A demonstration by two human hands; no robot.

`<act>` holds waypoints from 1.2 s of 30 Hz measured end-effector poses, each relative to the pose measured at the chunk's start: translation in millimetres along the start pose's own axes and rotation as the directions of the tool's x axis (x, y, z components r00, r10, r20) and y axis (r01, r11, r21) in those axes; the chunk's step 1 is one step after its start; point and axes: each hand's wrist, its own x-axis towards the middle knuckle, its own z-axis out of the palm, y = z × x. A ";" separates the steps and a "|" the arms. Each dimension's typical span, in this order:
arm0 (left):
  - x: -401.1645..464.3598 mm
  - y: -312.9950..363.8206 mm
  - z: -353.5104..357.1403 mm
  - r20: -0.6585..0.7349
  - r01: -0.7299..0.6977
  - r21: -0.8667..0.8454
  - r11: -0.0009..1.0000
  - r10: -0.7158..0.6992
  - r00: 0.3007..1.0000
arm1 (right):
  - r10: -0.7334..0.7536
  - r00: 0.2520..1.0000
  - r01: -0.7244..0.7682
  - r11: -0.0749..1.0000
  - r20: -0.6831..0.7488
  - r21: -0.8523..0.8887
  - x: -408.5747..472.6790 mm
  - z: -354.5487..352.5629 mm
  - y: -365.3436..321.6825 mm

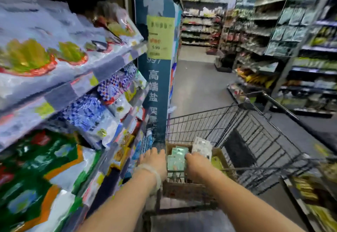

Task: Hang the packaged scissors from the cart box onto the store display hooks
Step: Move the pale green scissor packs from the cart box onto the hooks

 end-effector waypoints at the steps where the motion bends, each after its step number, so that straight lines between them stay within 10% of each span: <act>1: 15.9 -1.2 -6.3 -0.003 -0.015 0.008 1.000 0.015 1.000 | 0.016 1.000 -0.016 1.000 -0.006 0.007 15.2 -6.1 1.0; 19: 222.7 -1.9 33.6 0.211 -0.005 -0.019 1.000 0.009 0.977 | 0.046 0.967 -0.055 0.998 0.252 0.032 233.4 45.3 58.1; 36: 349.5 -4.5 186.9 0.499 0.335 -0.209 0.918 -0.195 0.845 | 0.255 0.775 -0.541 0.741 0.578 0.398 368.5 210.1 87.9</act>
